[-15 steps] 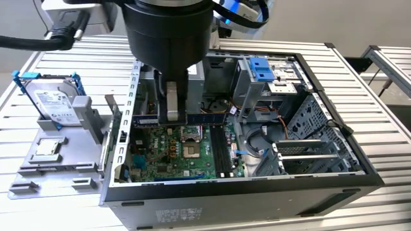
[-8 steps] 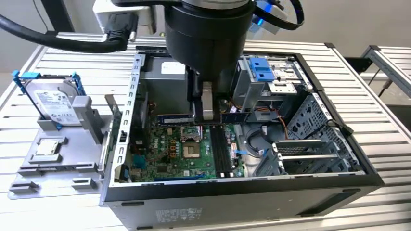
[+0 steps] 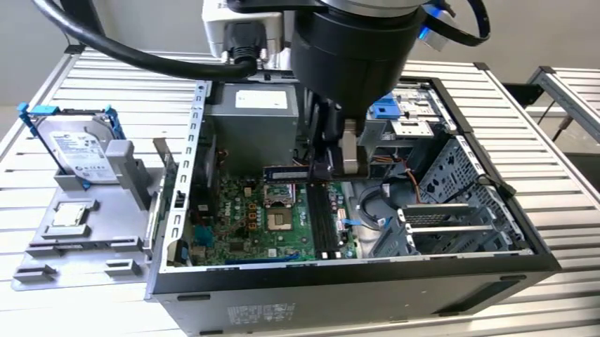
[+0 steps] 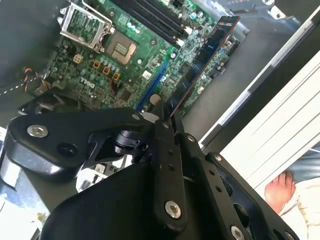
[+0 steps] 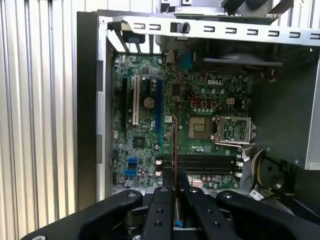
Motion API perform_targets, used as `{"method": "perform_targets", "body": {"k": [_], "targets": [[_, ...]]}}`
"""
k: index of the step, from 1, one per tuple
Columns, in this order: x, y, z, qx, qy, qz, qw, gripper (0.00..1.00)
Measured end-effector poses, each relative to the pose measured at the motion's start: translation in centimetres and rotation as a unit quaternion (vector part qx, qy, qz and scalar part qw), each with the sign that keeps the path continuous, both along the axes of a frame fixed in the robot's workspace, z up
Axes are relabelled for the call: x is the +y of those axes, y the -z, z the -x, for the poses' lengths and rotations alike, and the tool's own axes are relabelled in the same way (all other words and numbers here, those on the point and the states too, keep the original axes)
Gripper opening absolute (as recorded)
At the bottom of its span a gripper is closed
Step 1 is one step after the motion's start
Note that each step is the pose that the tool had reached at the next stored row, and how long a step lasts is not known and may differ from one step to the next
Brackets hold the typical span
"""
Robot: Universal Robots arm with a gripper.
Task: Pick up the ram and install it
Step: 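Pick up the ram and move it above insertion slot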
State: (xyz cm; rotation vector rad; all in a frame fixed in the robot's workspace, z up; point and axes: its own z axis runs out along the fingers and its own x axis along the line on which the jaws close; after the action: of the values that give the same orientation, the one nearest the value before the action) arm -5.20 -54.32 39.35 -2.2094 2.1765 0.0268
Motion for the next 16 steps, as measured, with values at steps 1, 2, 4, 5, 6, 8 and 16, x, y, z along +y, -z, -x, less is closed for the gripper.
{"method": "perform_targets", "body": {"k": [1, 2, 4, 5, 6, 8, 16], "targets": [[0.00, 0.00, -0.36, 0.0000, 0.000, 0.0000, 1.00000, 0.00], [0.00, 0.01, -0.74, 0.0000, 0.000, 0.0000, 1.00000, 0.00], [0.00, 0.01, -1.48, 0.0000, 0.000, -0.0001, 1.00000, 0.00], [0.00, 0.01, -1.81, 0.0000, 0.000, -0.0001, 1.00000, 0.00], [0.00, 0.00, -2.18, 0.0000, 0.000, 0.0000, 1.00000, 0.00], [0.00, 0.00, -2.89, 0.0000, 0.000, 0.0000, 1.00000, 0.00], [0.00, 0.00, -5.05, 0.0000, 0.000, 0.0000, 1.00000, 0.00]]}}
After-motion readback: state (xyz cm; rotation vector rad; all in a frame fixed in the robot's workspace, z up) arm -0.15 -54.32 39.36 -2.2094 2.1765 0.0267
